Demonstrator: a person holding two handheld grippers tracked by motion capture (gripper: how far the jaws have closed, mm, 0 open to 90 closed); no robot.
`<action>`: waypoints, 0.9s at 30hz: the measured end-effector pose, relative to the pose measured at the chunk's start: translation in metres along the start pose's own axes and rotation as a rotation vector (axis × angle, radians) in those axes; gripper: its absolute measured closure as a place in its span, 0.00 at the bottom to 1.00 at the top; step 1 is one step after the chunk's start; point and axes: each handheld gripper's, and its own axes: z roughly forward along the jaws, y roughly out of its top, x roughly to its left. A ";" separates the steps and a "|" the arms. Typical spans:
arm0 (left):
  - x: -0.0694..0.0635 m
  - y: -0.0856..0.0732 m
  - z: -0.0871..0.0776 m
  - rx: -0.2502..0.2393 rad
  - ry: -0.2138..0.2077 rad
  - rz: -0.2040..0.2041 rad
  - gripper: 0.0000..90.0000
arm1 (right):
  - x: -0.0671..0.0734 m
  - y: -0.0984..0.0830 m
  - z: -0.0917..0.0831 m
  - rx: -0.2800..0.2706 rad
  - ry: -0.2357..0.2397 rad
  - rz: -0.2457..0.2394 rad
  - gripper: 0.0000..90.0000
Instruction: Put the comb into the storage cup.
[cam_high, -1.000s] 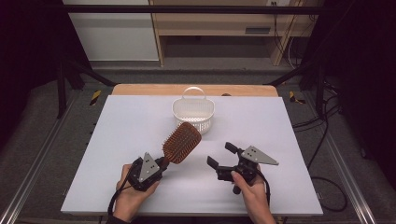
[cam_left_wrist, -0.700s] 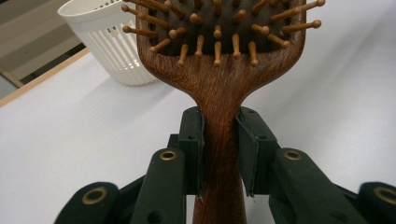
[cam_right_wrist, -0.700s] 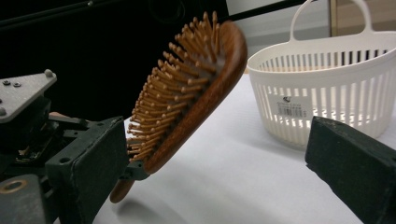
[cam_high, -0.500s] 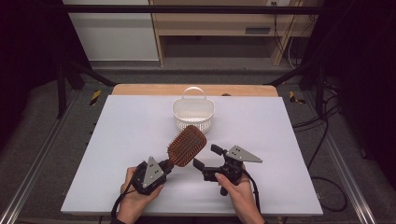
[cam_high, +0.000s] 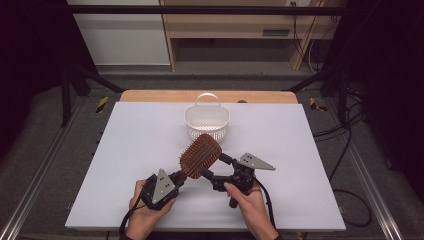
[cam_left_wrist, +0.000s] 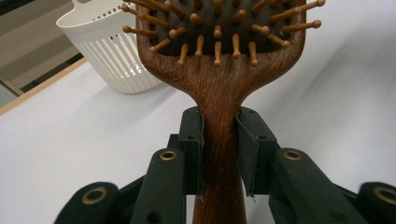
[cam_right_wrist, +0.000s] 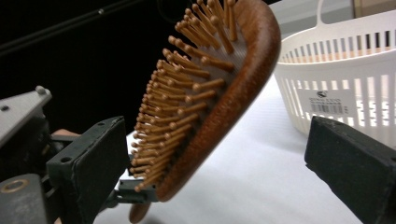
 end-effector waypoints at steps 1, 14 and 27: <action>0.000 0.000 0.000 -0.001 0.001 0.002 0.80 | 0.000 0.000 0.000 -0.001 0.003 0.003 0.08; -0.001 0.001 -0.003 -0.023 0.012 0.008 0.80 | 0.006 0.019 0.009 -0.009 0.036 0.035 0.18; -0.001 0.002 -0.004 -0.038 0.020 0.013 0.80 | 0.008 0.030 0.019 -0.004 0.056 0.085 0.27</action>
